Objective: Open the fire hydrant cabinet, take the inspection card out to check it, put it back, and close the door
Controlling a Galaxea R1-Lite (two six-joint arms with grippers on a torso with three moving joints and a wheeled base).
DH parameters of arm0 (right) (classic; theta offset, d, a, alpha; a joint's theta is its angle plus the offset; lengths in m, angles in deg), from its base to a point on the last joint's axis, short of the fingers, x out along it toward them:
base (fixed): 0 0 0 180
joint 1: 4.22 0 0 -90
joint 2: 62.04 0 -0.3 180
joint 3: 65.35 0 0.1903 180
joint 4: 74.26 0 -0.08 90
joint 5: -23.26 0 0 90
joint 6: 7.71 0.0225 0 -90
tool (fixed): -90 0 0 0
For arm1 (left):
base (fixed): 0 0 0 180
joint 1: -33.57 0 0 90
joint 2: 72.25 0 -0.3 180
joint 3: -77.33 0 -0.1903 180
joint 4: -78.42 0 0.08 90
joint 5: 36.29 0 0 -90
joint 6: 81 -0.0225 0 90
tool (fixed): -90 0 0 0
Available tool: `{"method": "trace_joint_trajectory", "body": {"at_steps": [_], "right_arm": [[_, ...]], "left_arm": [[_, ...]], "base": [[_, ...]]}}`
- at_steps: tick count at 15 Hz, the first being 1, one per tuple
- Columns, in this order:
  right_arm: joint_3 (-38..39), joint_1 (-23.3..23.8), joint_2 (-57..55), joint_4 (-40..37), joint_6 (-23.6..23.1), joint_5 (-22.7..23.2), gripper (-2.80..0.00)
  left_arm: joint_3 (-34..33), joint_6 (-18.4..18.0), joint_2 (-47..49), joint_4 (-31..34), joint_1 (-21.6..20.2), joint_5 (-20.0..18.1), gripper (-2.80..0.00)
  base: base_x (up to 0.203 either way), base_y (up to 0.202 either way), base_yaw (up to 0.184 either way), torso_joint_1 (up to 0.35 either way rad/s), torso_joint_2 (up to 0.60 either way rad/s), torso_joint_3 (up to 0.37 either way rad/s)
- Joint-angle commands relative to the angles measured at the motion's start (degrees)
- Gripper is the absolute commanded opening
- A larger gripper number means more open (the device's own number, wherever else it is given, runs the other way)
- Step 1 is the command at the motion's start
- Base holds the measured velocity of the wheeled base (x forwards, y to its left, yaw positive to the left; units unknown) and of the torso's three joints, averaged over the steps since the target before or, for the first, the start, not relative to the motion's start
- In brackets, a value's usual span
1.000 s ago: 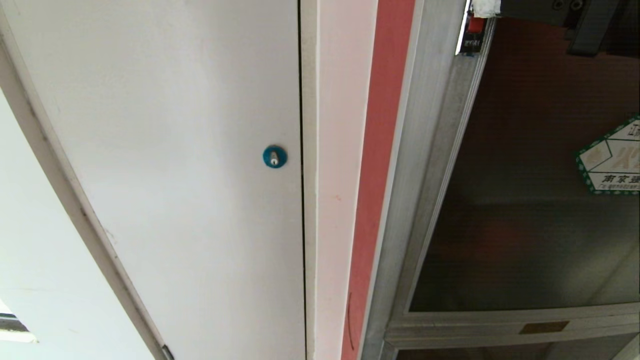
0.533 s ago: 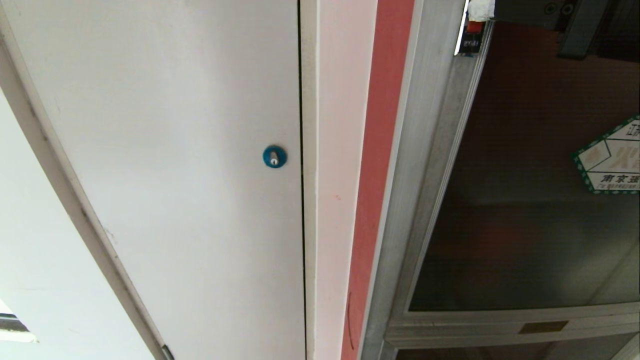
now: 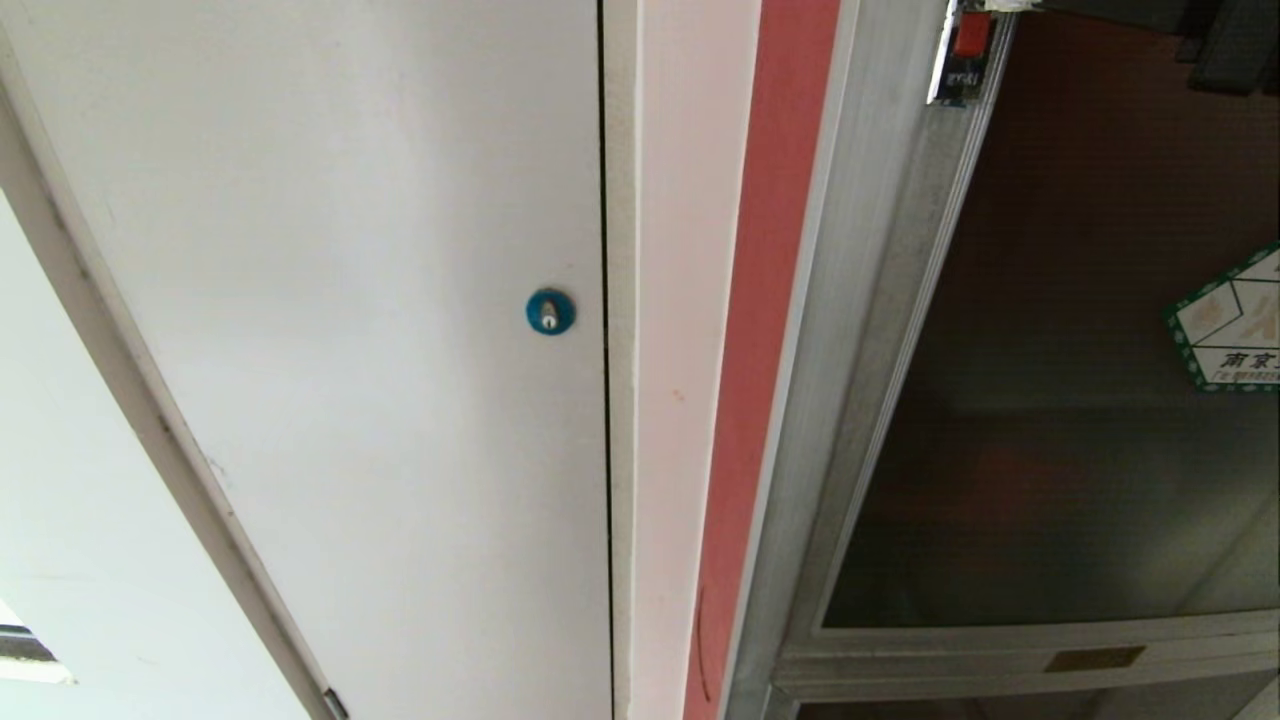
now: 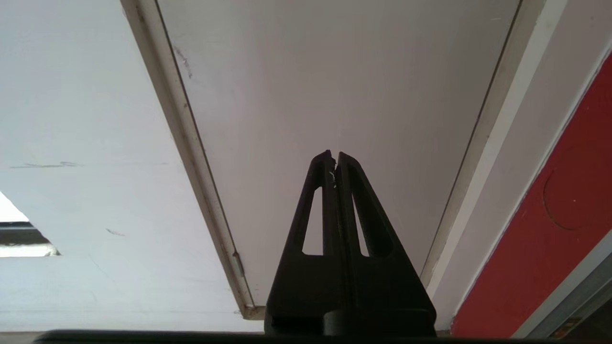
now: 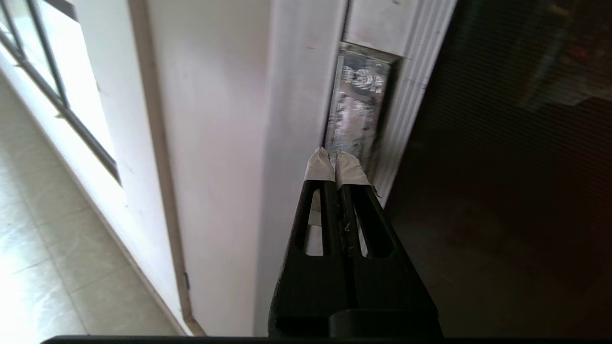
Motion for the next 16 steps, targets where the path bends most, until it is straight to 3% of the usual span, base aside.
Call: {"method": "trace_joint_trajectory", "body": {"at_steps": [1, 6, 9, 10, 13, 16], "right_arm": [[1.6, -1.5, 4.1, 0.0, 0.0, 0.5, -2.8], [5.1, -2.8, 10.9, 0.0, 1.5, 0.0, -2.8], [7.6, -2.3, 16.2, -0.1, 1.5, -3.2, -2.8], [8.4, 0.2, 17.3, -0.1, 1.5, -3.4, -2.8], [12.4, 14.8, 23.6, -0.1, 2.6, -0.2, -2.8], [18.1, 20.5, 34.8, -0.3, 5.4, 1.5, -2.8]], "left_arm": [[-0.4, 0.0, 0.1, 0.0, 0.0, 0.0, -2.8], [-0.4, 0.0, 0.1, 0.0, 0.0, 0.0, -2.8], [-0.4, 0.0, 0.1, 0.0, 0.0, 0.0, -2.8], [-0.4, 0.0, 0.1, 0.0, 0.0, 0.0, -2.8], [-0.4, 0.0, 0.1, 0.0, 0.0, 0.0, -2.8], [-0.4, 0.0, 0.1, 0.0, 0.0, 0.0, -2.8]], "base": [[0.0, 0.0, 0.0, 0.0, 0.0, 0.0], [0.0, 0.0, 0.0, 0.0, 0.0, 0.0], [0.0, 0.0, 0.0, 0.0, 0.0, 0.0], [0.0, 0.0, 0.0, 0.0, 0.0, 0.0], [0.0, 0.0, 0.0, 0.0, 0.0, 0.0], [0.0, 0.0, 0.0, 0.0, 0.0, 0.0]]}}
